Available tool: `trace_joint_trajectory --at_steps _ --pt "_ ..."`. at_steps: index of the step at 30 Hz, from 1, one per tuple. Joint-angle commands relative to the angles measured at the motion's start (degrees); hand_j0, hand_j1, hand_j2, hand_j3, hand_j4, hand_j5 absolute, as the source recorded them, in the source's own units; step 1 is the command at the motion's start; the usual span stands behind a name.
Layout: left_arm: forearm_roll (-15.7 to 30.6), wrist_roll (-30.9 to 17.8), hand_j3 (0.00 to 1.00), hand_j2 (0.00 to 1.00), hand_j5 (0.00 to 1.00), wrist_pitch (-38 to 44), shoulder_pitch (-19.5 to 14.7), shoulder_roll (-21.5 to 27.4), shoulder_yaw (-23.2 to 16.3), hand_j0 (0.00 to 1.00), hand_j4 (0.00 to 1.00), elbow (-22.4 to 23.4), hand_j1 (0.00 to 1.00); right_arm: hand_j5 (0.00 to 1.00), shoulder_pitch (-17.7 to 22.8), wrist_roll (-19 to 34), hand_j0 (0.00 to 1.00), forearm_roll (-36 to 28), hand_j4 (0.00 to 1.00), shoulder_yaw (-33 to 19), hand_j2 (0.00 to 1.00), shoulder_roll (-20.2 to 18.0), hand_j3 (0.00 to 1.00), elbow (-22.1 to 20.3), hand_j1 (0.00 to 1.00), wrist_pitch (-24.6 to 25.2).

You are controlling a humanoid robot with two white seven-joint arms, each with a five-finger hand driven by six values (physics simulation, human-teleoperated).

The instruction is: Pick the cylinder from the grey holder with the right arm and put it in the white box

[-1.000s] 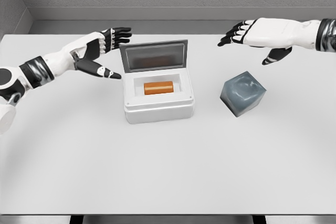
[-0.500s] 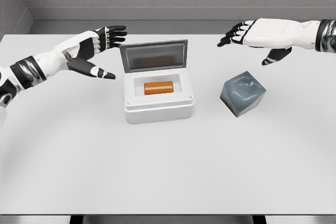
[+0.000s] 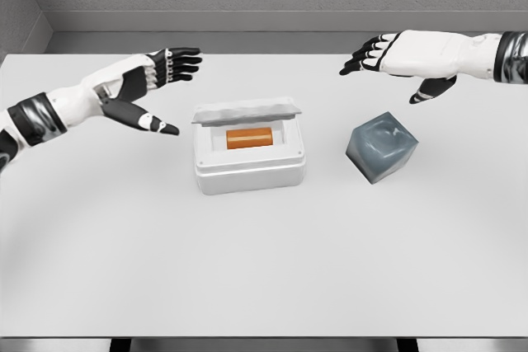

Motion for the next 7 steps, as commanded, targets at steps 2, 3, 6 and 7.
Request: trace_joint_trajectory --at_steps 2,3,6,7 --pt "-0.4 0.0 1.0 1.0 1.0 -0.16 -0.09 0.69 0.09 1.0 1.0 1.22 1.0 1.0 0.0 -0.03 1.0 -0.27 1.0 0.01 1.0 -0.04 1.0 -0.02 1.0 0.16" --pt "-0.58 0.0 1.0 1.0 1.0 -2.53 -0.09 0.78 0.09 1.0 1.0 2.1 1.0 1.0 0.0 -0.03 1.0 -0.27 1.0 0.01 1.0 -0.04 1.0 -0.02 1.0 0.16" --pt "-1.89 0.0 1.0 1.0 1.0 -6.76 0.0 1.83 0.09 1.0 1.0 4.47 1.0 1.0 0.0 -0.03 1.0 -0.27 1.0 0.01 1.0 -0.13 1.0 -0.02 1.0 0.16" --pt "-1.89 0.0 1.0 1.0 1.0 -6.67 0.0 1.83 0.09 1.0 1.0 4.47 1.0 1.0 0.09 -0.03 1.0 -0.27 1.0 0.01 1.0 -0.13 1.0 -0.02 1.0 0.16"
